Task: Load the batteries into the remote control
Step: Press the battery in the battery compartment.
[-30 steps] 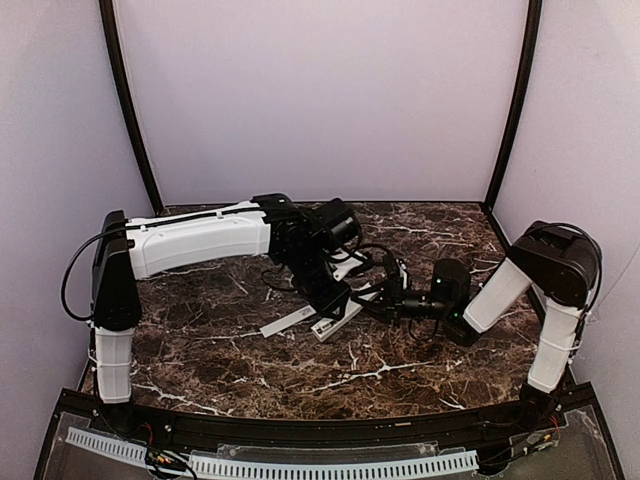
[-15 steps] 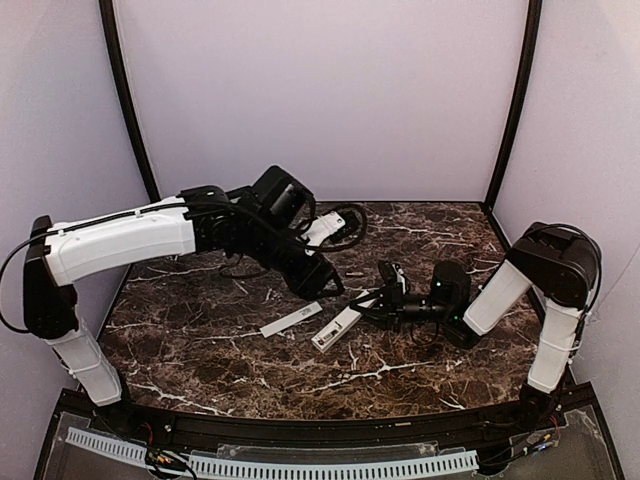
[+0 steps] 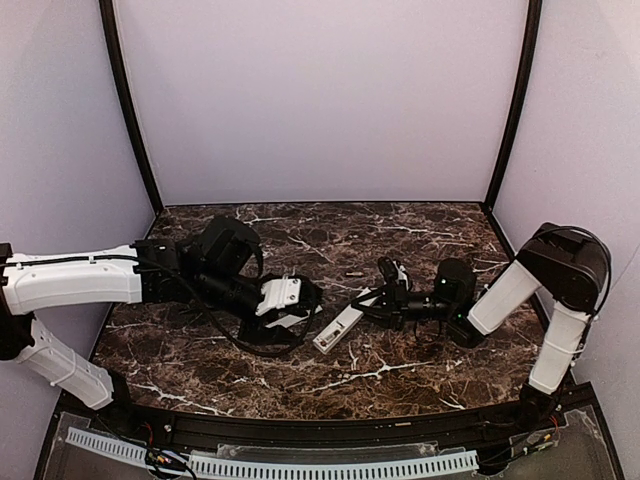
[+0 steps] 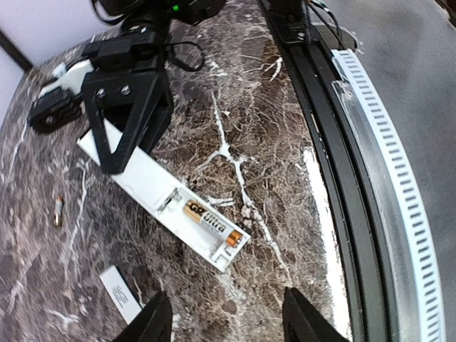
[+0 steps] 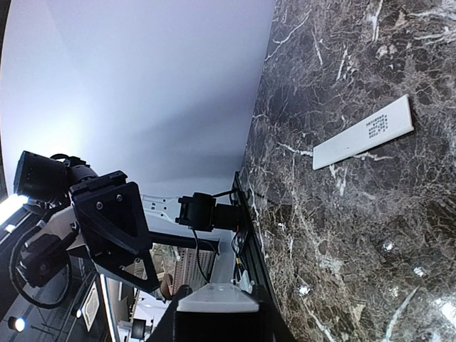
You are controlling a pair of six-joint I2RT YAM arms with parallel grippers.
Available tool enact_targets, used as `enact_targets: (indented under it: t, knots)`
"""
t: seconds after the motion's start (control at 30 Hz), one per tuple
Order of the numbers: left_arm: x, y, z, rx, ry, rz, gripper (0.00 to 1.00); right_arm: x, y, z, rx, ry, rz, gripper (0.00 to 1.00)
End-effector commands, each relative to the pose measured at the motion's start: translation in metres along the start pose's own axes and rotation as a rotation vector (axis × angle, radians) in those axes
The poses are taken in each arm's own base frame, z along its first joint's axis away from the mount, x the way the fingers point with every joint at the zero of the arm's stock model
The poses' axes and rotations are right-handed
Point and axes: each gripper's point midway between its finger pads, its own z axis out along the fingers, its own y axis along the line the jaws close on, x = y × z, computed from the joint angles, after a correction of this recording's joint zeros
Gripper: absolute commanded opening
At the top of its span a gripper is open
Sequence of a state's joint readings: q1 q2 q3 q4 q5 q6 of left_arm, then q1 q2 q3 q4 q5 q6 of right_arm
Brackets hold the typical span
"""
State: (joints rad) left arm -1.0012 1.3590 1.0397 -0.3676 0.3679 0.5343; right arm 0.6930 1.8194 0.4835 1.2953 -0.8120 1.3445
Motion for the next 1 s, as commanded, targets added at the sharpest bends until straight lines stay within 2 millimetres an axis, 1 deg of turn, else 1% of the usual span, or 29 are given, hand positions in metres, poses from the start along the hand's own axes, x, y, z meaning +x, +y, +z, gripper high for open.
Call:
enact_targets:
  t: [0.0, 0.1, 0.3, 0.63, 0.97]
  knots:
    - [-0.014, -0.018, 0.0, 0.058, -0.07, 0.217, 0.5, 0.008, 0.036, -0.001, -0.11, 0.023, -0.117, 0.0]
    - [-0.016, -0.024, 0.007, 0.072, -0.071, 0.284, 0.41, 0.011, 0.037, 0.001, -0.112, 0.034, -0.113, 0.0]
    - [-0.017, -0.038, 0.02, 0.104, -0.045, 0.372, 0.32, 0.014, 0.04, 0.002, -0.121, 0.042, -0.117, 0.0]
    - [-0.011, -0.038, 0.036, 0.107, 0.011, 0.398, 0.28, 0.018, 0.04, 0.006, -0.13, 0.058, -0.12, 0.0]
    - [-0.005, -0.031, 0.044, 0.078, 0.045, 0.38, 0.22, 0.02, 0.041, 0.008, -0.134, 0.062, -0.123, 0.0]
